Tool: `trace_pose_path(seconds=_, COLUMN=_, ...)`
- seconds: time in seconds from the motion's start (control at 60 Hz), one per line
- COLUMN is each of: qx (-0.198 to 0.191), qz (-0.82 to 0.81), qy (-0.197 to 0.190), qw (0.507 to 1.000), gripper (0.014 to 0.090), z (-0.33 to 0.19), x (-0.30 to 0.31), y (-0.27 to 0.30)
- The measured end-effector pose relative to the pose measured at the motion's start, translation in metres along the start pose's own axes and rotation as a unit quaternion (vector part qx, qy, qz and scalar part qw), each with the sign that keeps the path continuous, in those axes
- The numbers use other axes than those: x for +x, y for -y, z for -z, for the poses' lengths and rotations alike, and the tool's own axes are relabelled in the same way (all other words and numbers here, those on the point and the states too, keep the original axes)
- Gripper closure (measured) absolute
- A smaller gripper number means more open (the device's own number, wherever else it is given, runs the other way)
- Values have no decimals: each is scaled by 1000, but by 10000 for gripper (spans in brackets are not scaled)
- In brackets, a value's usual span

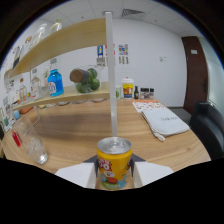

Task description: Make me a cup of Vodka Sunrise.

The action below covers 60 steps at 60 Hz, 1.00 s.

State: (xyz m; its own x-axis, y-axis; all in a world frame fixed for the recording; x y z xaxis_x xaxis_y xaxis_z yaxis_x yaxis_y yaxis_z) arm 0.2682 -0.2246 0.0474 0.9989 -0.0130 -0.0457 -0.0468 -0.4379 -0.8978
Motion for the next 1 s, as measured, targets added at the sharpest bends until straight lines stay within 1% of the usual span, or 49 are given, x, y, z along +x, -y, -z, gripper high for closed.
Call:
trace_pose_path(seconds=0.233, qx=0, qz=7, qy=1, qw=1000, gripper=516, z=11, x=0, y=-9)
trace_pose_path(seconds=0.383, qx=-12, qz=10, qy=-14, qw=1000, gripper=509, z=14, x=3, y=-14)
trace_pose_path(seconds=0.4, qx=-15, qz=7, qy=-15, qw=1000, gripper=499, z=15, x=2, y=-14)
trace_pose_path(seconds=0.433, qx=-20, qz=2, qy=-20, qw=1000, gripper=433, z=16, x=2, y=-14)
trace_pose_path(seconds=0.483, qx=-23, qz=-1, qy=-28, qw=999, gripper=299, z=21, x=3, y=-12)
trace_pose_path(seconds=0.517, qx=-22, qz=-2, qy=-33, qw=999, gripper=224, z=25, x=3, y=-9)
trace_pose_path(seconds=0.533, qx=-22, qz=-3, qy=-37, qw=999, gripper=194, z=28, x=4, y=-7)
trace_pose_path(seconds=0.55, qx=-22, qz=-3, qy=-42, qw=999, gripper=185, z=32, x=4, y=-5)
trace_pose_path(seconds=0.667, qx=-6, qz=-4, qy=-54, qw=999, gripper=197, z=63, x=-10, y=14)
trace_pose_path(seconds=0.75, qx=2, qz=-7, qy=-49, qw=999, gripper=195, z=89, x=-36, y=23)
trace_pose_path(seconds=0.85, qx=18, qz=-15, qy=-32, qw=999, gripper=196, z=119, x=-80, y=31)
trace_pose_path(seconds=1.0, qx=19, qz=-20, qy=-2, qw=1000, gripper=196, z=144, x=-152, y=23)
